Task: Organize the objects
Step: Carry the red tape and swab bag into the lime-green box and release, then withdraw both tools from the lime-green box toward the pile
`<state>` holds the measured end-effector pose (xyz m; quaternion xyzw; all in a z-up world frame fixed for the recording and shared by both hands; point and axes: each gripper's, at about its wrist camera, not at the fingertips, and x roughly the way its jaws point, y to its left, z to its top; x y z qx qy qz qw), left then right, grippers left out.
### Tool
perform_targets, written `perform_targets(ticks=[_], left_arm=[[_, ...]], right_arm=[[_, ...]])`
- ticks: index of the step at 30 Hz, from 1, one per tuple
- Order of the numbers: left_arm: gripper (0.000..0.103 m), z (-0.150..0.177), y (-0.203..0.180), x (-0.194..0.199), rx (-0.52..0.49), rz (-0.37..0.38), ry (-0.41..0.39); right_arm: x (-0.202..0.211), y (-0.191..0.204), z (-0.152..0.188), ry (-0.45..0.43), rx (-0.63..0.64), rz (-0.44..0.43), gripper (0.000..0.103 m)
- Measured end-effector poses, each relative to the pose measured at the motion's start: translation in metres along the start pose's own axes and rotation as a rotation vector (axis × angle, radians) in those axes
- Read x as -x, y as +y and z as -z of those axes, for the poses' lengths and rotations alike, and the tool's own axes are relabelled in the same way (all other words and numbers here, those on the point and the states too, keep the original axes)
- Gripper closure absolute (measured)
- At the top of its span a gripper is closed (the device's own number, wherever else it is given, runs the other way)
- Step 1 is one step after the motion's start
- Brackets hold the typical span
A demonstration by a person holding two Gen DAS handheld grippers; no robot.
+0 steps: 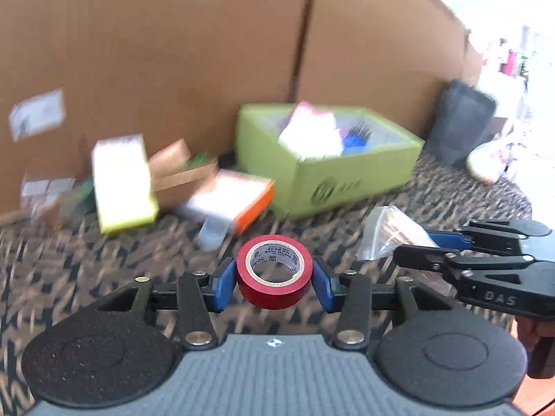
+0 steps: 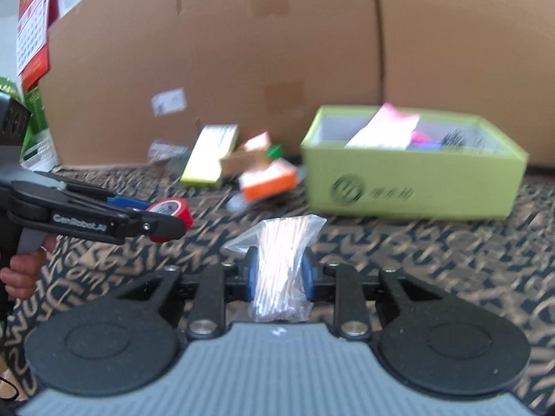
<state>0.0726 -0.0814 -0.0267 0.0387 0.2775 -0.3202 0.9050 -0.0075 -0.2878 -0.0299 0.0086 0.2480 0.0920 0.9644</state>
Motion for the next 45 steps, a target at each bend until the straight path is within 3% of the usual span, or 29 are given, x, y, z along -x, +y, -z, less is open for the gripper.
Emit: perform_targets(ticks=[4, 12, 15, 19, 20, 21, 22, 24, 25, 27, 33, 37, 42, 45], left_arm=[[0.054, -0.043, -0.021, -0.011, -0.039, 0.032, -0.074], [0.053, -0.121, -0.044, -0.069, -0.028, -0.038, -0.136], [0.053, -0.135, -0.049, -0.097, -0.038, -0.084, -0.131], [0.053, -0.134, -0.053, -0.130, -0.084, -0.130, -0.126], [0.044, -0.132, -0.050, -0.135, -0.083, -0.128, -0.128], [0.024, -0.128, -0.047, -0.138, -0.073, -0.121, -0.113], [0.018, -0.123, -0.043, -0.137, -0.046, -0.127, -0.099], [0.016, -0.109, -0.034, -0.126, -0.013, -0.119, -0.136], [0.015, -0.102, -0.031, -0.119, -0.017, -0.099, -0.155], [0.012, -0.088, -0.027, -0.108, -0.023, -0.086, -0.164], [0.012, -0.070, -0.018, -0.074, 0.050, -0.128, -0.147], [0.010, -0.050, 0.001, -0.029, 0.098, -0.170, -0.198], [0.007, -0.031, 0.047, -0.006, 0.171, -0.302, -0.162], [0.007, -0.021, 0.077, -0.007, 0.233, -0.350, -0.115]], right_arm=[[0.005, -0.025, -0.030, -0.081, 0.044, 0.087, 0.078], [-0.030, -0.084, -0.086, -0.188, 0.032, 0.299, 0.078], [-0.055, -0.102, -0.099, -0.219, 0.022, 0.377, 0.078], [-0.092, -0.123, -0.099, -0.225, 0.017, 0.406, 0.075], [-0.103, -0.128, -0.095, -0.201, 0.025, 0.404, 0.069], [-0.113, -0.133, -0.091, -0.153, 0.019, 0.400, 0.038], [-0.116, -0.135, -0.086, -0.136, 0.005, 0.410, 0.020], [-0.107, -0.129, -0.070, -0.192, 0.021, 0.416, 0.014], [-0.100, -0.124, -0.064, -0.222, 0.029, 0.428, 0.004], [-0.086, -0.112, -0.052, -0.290, 0.039, 0.442, 0.000], [-0.059, -0.072, -0.046, -0.360, 0.023, 0.373, 0.000], [-0.040, -0.032, -0.042, -0.388, 0.082, 0.228, 0.000], [-0.059, 0.031, -0.034, -0.279, 0.175, 0.017, 0.000], [-0.081, 0.066, -0.026, -0.202, 0.205, -0.050, 0.000]])
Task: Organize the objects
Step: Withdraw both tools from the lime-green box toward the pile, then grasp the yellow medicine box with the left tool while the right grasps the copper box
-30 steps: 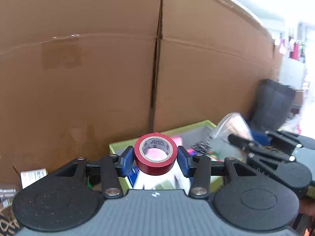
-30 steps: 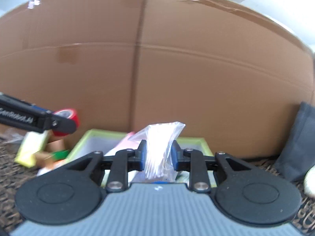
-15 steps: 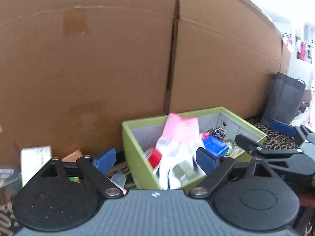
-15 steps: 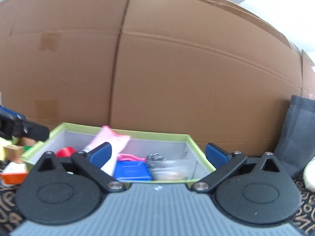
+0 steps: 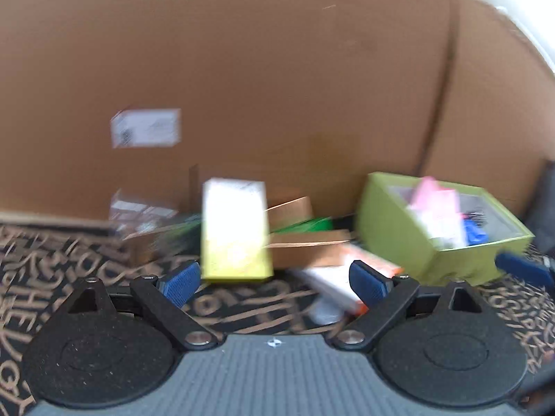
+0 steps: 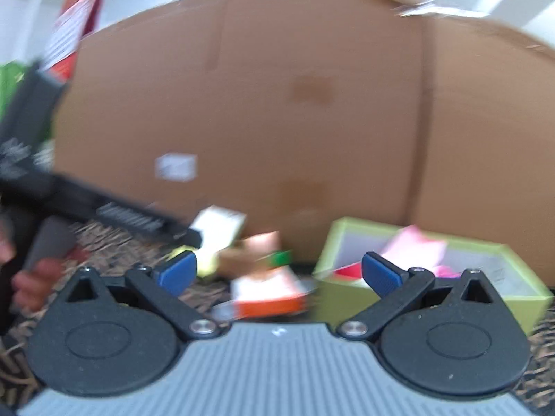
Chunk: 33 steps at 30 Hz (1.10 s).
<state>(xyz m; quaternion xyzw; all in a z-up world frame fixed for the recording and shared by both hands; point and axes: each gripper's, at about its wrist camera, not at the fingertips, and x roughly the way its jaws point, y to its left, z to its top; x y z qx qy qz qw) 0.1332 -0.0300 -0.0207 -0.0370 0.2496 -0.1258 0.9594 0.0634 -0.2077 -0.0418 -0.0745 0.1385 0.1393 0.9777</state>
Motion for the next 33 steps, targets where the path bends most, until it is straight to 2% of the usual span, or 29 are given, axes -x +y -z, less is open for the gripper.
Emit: perform_targets(ticks=[3, 5, 10, 16, 19, 24, 25, 26, 27, 28, 29, 30, 33], left_arm=[[0.007, 0.003, 0.020, -0.013, 0.032, -0.056, 0.025], [0.007, 0.004, 0.027, -0.026, 0.041, -0.078, 0.031], [0.007, 0.002, 0.026, -0.059, -0.032, -0.082, 0.060], [0.007, 0.001, 0.039, -0.086, -0.045, -0.052, 0.089], [0.007, 0.001, 0.049, -0.088, -0.047, -0.044, 0.077], [0.008, -0.004, 0.062, -0.083, 0.005, -0.010, 0.067], [0.008, -0.004, 0.062, -0.080, 0.000, -0.003, 0.061], [0.007, -0.004, 0.062, -0.078, -0.009, 0.002, 0.057], [0.007, -0.003, 0.061, -0.077, -0.020, 0.003, 0.052], [0.007, -0.002, 0.060, -0.076, -0.030, 0.004, 0.049], [0.007, -0.002, 0.059, -0.077, -0.035, 0.007, 0.049], [0.007, -0.002, 0.057, -0.079, -0.039, 0.013, 0.054], [0.007, -0.005, 0.050, -0.089, -0.039, 0.013, 0.068]], right_arm=[[-0.028, 0.006, -0.002, 0.076, -0.031, -0.021, 0.001], [-0.041, 0.010, -0.005, 0.105, -0.066, -0.039, 0.008], [-0.042, 0.016, -0.008, 0.113, -0.029, -0.026, 0.013], [-0.079, 0.020, -0.005, 0.180, 0.163, 0.050, 0.016], [-0.095, 0.022, -0.003, 0.193, 0.252, 0.041, 0.017], [-0.142, 0.031, 0.001, 0.226, 0.430, 0.123, 0.017], [-0.148, 0.031, 0.003, 0.238, 0.440, 0.132, 0.023], [-0.150, 0.030, 0.004, 0.257, 0.433, 0.132, 0.035], [-0.147, 0.028, 0.005, 0.268, 0.404, 0.130, 0.058], [-0.142, 0.027, 0.006, 0.270, 0.369, 0.121, 0.073], [-0.133, 0.025, 0.007, 0.269, 0.341, 0.104, 0.077], [-0.122, 0.025, 0.009, 0.271, 0.322, 0.090, 0.092], [-0.078, 0.029, 0.020, 0.248, 0.329, 0.106, 0.094]])
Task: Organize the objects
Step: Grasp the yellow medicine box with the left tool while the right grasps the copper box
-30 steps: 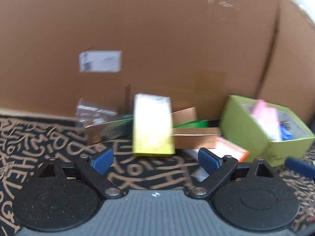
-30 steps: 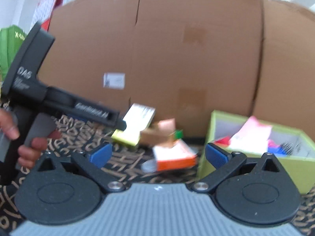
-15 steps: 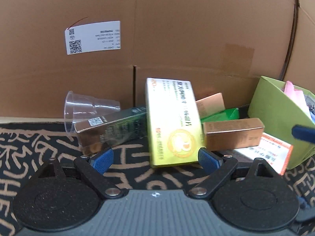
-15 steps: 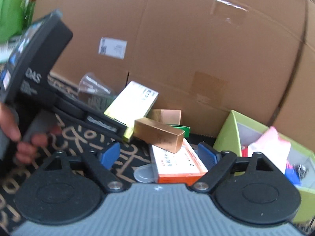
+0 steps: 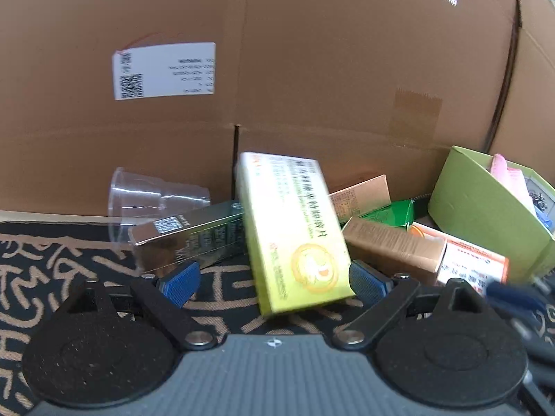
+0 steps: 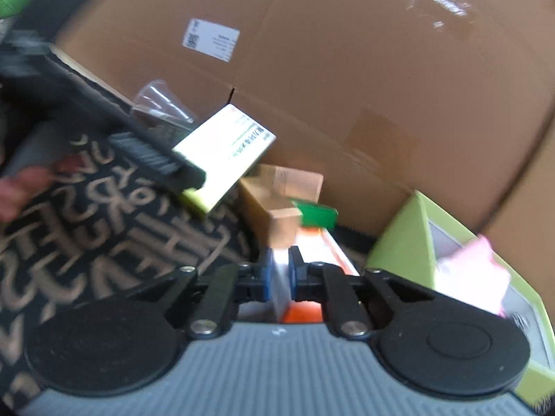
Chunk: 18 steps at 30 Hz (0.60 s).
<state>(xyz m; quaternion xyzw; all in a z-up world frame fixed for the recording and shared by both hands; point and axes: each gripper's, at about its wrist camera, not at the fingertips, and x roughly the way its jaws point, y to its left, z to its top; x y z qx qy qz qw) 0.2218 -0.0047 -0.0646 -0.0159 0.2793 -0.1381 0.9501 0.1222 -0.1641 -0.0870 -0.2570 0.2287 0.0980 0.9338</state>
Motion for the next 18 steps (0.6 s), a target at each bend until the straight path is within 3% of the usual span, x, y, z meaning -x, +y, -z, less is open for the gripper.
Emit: perform_targets(ticks=[4, 6, 7, 8, 10, 13, 17, 18], left_arm=[[0.006, -0.003, -0.009, -0.021, -0.010, -0.022, 0.024], [0.008, -0.003, -0.008, -0.028, 0.008, -0.018, 0.038], [0.012, -0.003, -0.007, -0.029, 0.024, -0.007, 0.044], [0.023, -0.002, -0.005, -0.028, 0.034, 0.009, 0.044], [0.030, -0.003, -0.004, -0.024, 0.024, 0.016, 0.049], [0.033, -0.002, 0.003, -0.012, 0.032, 0.028, 0.071], [0.039, 0.008, 0.021, 0.025, 0.055, 0.063, 0.062], [0.061, 0.011, 0.023, 0.035, 0.039, 0.056, 0.053]], right_arm=[[0.037, 0.002, 0.018, -0.019, 0.009, -0.046, 0.093], [0.043, 0.005, 0.016, -0.058, 0.068, -0.010, 0.092], [0.042, 0.007, 0.014, -0.066, 0.089, 0.005, 0.087], [0.040, 0.008, 0.010, -0.071, 0.092, 0.011, 0.081], [0.031, 0.007, 0.001, -0.086, 0.054, -0.018, 0.045], [0.014, 0.010, -0.012, -0.093, -0.008, -0.087, 0.043], [-0.020, 0.020, -0.026, -0.064, -0.025, -0.087, 0.043], [-0.031, 0.021, -0.030, -0.041, -0.039, -0.095, 0.043]])
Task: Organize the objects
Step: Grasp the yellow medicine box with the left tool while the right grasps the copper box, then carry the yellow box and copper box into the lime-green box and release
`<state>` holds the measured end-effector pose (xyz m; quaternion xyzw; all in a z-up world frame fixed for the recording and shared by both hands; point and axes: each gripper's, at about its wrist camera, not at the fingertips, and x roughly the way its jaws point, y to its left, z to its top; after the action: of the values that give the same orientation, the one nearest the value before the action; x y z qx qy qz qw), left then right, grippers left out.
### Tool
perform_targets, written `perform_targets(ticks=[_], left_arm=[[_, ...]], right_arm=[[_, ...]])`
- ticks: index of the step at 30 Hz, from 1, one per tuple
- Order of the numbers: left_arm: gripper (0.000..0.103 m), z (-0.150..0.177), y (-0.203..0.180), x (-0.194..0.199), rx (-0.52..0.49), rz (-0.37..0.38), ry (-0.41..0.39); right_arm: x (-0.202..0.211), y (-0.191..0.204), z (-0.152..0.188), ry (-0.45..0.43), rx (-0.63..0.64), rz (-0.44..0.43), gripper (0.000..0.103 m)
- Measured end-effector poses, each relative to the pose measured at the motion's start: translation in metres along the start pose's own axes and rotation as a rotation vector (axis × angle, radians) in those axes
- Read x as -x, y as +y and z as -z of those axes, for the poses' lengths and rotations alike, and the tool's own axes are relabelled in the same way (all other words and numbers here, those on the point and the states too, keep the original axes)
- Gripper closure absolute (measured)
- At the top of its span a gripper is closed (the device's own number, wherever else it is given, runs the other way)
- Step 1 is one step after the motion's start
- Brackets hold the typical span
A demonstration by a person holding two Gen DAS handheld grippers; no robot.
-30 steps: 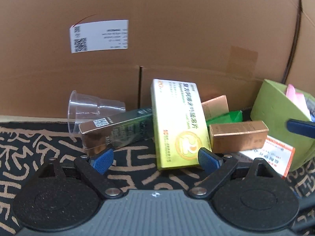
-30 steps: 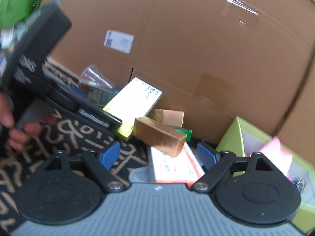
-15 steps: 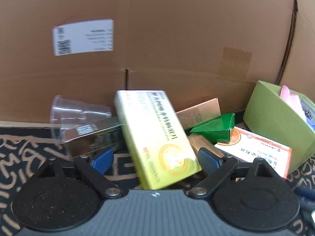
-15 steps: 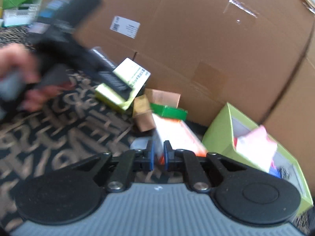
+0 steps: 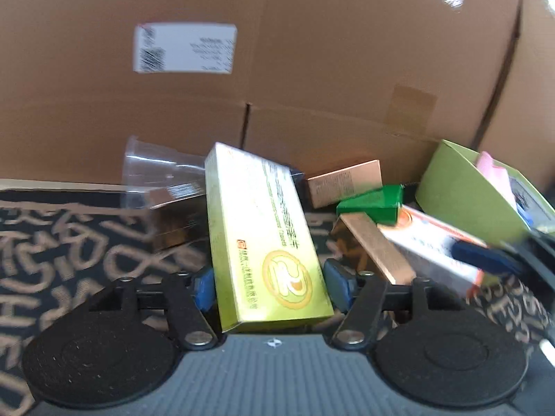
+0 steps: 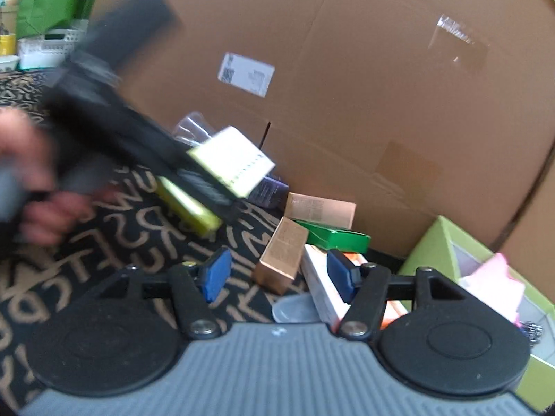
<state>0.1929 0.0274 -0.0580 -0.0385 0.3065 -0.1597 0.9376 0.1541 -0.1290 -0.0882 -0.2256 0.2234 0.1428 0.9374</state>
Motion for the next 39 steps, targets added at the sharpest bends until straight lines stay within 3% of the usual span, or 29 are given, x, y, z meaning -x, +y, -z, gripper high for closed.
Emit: perform_targets(ticks=[2, 5, 6, 8, 10, 16, 25, 26, 27, 29, 33, 37, 39], left_arm=[[0.074, 0.006, 0.004, 0.018, -0.002, 0.036, 0.010], [0.074, 0.015, 0.007, 0.035, 0.004, 0.061, 0.031], [0.075, 0.018, 0.006, 0.038, -0.001, 0.065, 0.029], [0.075, 0.023, 0.004, 0.044, -0.011, 0.071, 0.025], [0.077, 0.026, 0.004, 0.048, -0.002, 0.085, 0.029], [0.083, 0.040, 0.002, 0.061, 0.041, 0.153, 0.071], [0.082, 0.075, -0.011, 0.100, 0.003, 0.167, 0.111], [0.074, 0.077, -0.013, 0.104, 0.001, 0.157, 0.110], [0.053, 0.078, -0.015, 0.108, 0.002, 0.140, 0.109], [0.022, 0.078, -0.018, 0.112, 0.012, 0.100, 0.072], [0.020, 0.065, -0.035, 0.109, -0.061, 0.033, 0.009], [0.020, 0.054, -0.041, 0.097, -0.133, -0.041, -0.025], [0.020, 0.053, -0.042, 0.088, -0.170, -0.085, -0.009]], right_arm=[[-0.021, -0.002, -0.005, 0.049, -0.036, -0.007, 0.043], [-0.043, -0.005, -0.007, 0.100, -0.101, -0.027, 0.046], [-0.046, -0.009, -0.007, 0.101, -0.144, -0.043, 0.049], [-0.049, -0.016, -0.005, 0.122, -0.235, -0.082, 0.066], [-0.044, -0.019, 0.000, 0.131, -0.281, -0.120, 0.070], [0.005, -0.010, 0.023, 0.122, -0.257, -0.156, 0.071], [0.105, -0.011, 0.067, 0.115, -0.332, -0.198, 0.071], [0.115, -0.011, 0.071, 0.115, -0.339, -0.199, 0.071], [0.125, -0.010, 0.075, 0.115, -0.344, -0.202, 0.071], [0.135, -0.009, 0.082, 0.112, -0.348, -0.200, 0.071], [0.139, -0.009, 0.084, 0.098, -0.339, -0.156, 0.061], [0.143, -0.012, 0.080, 0.066, -0.359, -0.151, 0.058], [0.144, -0.012, 0.078, 0.050, -0.351, -0.145, 0.048]])
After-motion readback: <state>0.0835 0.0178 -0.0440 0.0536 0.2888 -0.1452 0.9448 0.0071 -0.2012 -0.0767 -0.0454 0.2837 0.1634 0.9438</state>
